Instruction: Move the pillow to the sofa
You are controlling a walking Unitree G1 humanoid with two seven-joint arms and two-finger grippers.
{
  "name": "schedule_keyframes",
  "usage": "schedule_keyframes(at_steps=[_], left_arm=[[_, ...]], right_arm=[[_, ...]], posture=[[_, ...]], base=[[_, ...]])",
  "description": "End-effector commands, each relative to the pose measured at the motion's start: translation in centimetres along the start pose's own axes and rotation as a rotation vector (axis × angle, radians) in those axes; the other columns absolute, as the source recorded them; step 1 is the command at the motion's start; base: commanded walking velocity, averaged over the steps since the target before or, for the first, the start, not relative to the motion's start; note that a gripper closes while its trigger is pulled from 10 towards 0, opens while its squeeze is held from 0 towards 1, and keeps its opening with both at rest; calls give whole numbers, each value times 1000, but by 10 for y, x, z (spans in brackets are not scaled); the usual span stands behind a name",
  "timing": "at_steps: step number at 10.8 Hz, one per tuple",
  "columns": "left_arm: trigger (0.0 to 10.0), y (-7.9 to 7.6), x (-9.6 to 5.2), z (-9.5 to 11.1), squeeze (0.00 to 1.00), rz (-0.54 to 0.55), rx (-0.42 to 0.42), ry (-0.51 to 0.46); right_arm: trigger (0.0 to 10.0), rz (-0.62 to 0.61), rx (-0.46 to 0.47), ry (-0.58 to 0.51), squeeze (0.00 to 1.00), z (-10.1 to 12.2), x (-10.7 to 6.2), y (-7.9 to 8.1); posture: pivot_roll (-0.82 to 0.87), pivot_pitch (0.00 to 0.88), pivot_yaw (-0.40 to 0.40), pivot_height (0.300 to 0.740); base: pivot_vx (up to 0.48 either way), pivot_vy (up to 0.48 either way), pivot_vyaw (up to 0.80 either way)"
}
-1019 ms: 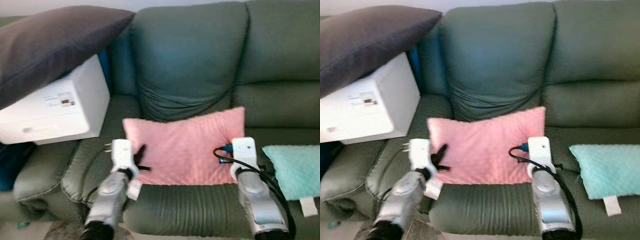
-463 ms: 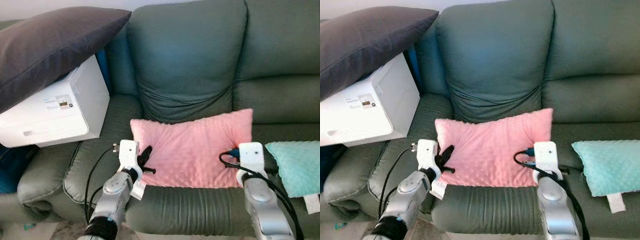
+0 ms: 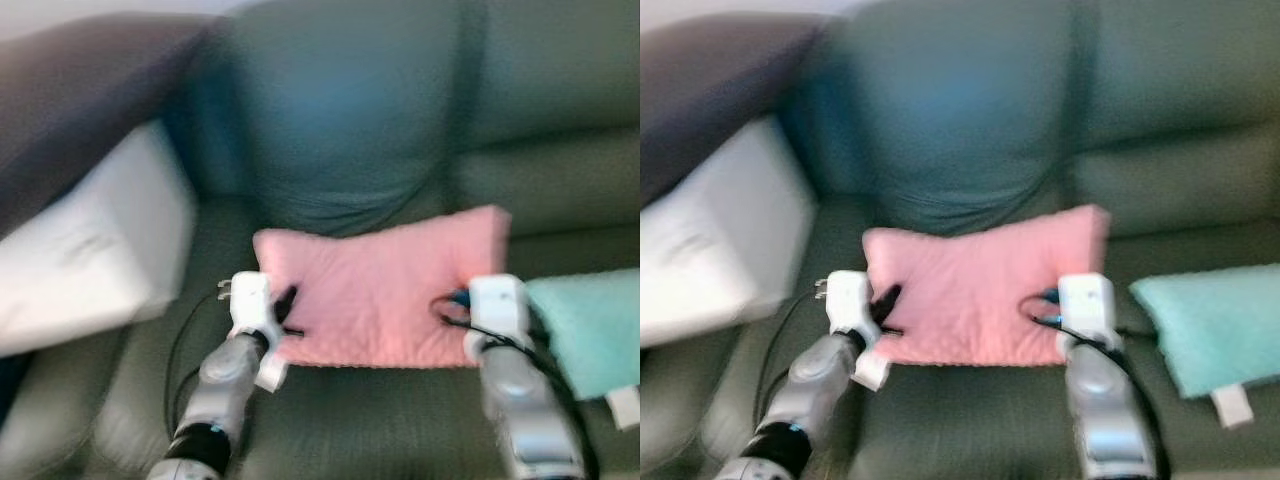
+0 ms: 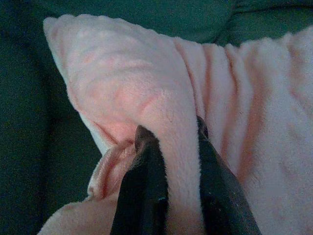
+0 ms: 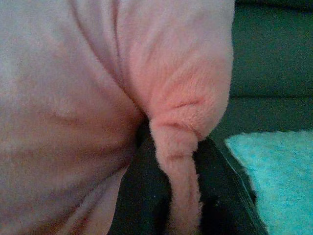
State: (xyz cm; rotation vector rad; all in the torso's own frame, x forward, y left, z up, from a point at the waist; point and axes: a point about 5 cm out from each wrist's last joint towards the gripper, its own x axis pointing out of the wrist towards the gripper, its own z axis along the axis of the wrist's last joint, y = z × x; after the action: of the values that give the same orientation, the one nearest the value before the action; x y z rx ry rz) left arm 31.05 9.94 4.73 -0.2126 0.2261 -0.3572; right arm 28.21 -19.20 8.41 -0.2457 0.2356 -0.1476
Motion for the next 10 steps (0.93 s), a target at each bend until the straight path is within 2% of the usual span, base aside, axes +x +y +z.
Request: schedule_keyframes(at_steps=[1, 4, 8, 10], left_arm=[[10000, -8, 3, 3, 0, -19, 12, -17], [10000, -6, -3, -13, 0, -31, 48, 61], [10000, 2, -9, -16, 0, -10, 55, 72], [10000, -2, -10, -15, 0, -63, 38, 59]], right_arm=[[10000, -23, -7, -18, 0, 5, -1, -7], [10000, -15, 9, 16, 0, 1, -2, -4], [10000, -6, 23, 60, 0, -4, 1, -2], [10000, -3, 36, 64, 0, -2, 3, 2]], posture=[[-294, 95, 146, 740], [-285, 96, 144, 740], [-271, 98, 146, 740], [-266, 96, 150, 740]], base=[[0, 0, 0], [0, 0, 0], [0, 0, 0], [127, 0, 0]])
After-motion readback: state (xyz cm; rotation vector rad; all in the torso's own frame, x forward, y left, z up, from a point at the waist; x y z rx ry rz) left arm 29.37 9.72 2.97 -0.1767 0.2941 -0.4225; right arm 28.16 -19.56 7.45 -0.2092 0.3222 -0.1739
